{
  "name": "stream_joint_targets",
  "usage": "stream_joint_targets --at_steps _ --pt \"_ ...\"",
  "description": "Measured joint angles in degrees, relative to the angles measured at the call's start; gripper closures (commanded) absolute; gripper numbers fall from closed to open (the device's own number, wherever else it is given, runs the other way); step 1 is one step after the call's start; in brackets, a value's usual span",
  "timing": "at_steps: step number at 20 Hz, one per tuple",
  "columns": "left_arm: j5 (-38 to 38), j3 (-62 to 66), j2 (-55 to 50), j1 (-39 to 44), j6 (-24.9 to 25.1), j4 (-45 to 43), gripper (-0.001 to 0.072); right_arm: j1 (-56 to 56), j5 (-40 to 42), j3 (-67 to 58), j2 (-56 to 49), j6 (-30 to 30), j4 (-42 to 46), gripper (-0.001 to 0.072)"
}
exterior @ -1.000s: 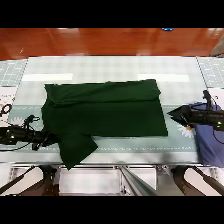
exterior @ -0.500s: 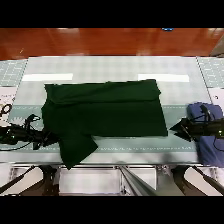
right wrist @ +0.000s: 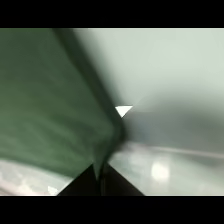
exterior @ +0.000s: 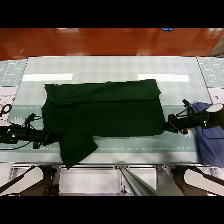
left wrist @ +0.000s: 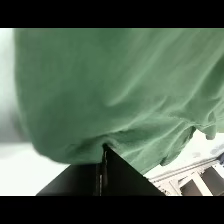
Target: Fold the shirts.
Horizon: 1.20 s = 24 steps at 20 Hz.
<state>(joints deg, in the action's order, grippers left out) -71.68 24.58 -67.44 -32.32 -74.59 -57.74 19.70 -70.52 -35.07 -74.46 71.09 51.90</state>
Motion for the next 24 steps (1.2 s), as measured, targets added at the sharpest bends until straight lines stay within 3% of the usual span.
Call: stream_joint_targets --at_steps 4,12,24 --pt "3.28 4.37 -0.04 -1.05 1.53 1.51 0.0676 -1.60 -3.06 -6.05 -0.87 -2.69 -0.72 0.0694" --pt "6.32 18.56 -6.75 4.68 3.50 14.75 0.0676 -6.38 2.27 -24.68 -9.27 -0.76 -2.38 0.0694" --pt "8.26 48.30 -27.80 11.08 -1.42 17.14 0.0676 -9.33 7.15 -41.00 -22.82 2.23 -4.59 0.0694"
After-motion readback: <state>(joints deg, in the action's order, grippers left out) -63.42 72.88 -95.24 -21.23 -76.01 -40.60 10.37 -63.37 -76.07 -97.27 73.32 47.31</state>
